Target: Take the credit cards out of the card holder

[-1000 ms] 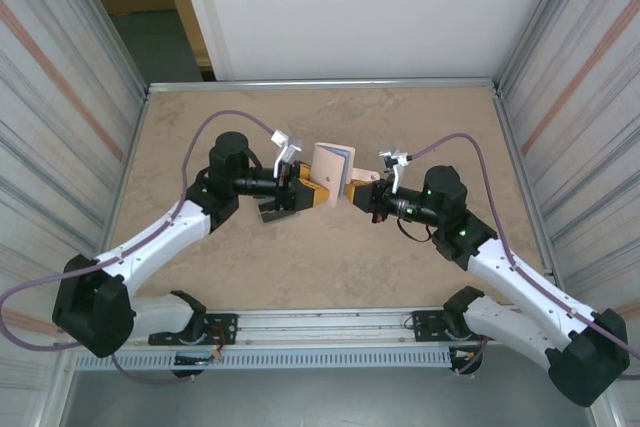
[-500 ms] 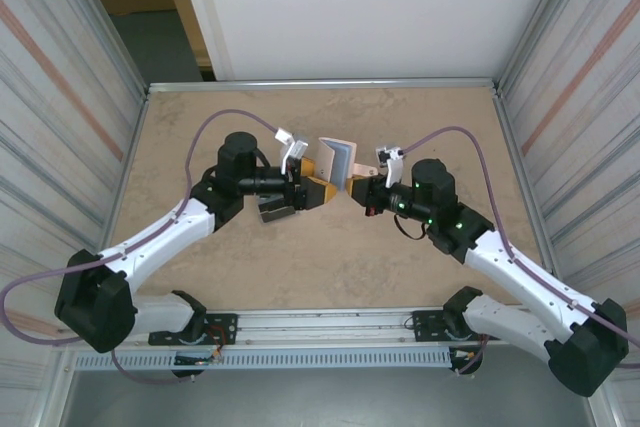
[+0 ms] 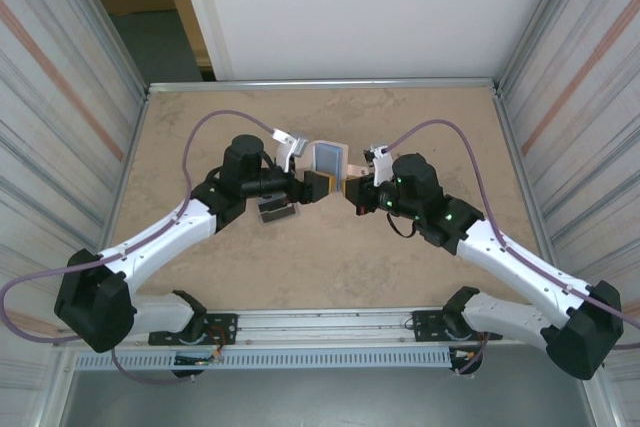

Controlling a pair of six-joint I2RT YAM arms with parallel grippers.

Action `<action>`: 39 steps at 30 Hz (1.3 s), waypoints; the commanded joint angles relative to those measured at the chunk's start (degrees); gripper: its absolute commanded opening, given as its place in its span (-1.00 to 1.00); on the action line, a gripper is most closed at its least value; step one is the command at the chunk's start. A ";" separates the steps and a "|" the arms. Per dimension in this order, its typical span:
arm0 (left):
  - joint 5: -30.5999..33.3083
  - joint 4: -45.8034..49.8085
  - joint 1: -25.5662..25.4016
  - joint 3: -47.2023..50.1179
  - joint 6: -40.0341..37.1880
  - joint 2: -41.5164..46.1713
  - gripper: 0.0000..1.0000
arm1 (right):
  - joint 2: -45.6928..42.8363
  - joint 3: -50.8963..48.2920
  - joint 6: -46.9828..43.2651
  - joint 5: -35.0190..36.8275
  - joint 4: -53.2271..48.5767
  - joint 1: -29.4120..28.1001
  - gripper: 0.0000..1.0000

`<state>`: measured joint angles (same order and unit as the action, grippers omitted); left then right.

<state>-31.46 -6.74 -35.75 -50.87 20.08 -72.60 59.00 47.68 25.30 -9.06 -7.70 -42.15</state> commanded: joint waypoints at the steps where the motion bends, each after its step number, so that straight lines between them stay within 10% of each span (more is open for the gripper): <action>1: 2.19 -0.78 -0.47 -0.59 0.49 1.07 0.42 | 0.15 2.59 -1.59 3.39 -0.22 -0.47 -1.00; 24: 6.36 4.96 -0.47 -0.37 0.77 1.63 -0.46 | -1.96 0.32 1.45 8.77 -0.12 0.11 -1.00; 34: 5.26 5.60 -0.35 -0.90 0.82 1.34 -0.95 | -2.88 -2.22 4.50 -12.86 5.17 6.37 -0.96; 39: 3.22 5.42 0.01 -1.31 1.65 0.98 -1.00 | -3.34 -3.07 4.17 -12.54 5.38 7.08 -0.66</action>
<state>-25.91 -1.04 -35.75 -50.87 21.04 -72.25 56.73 45.39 28.69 -18.48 -5.74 -35.44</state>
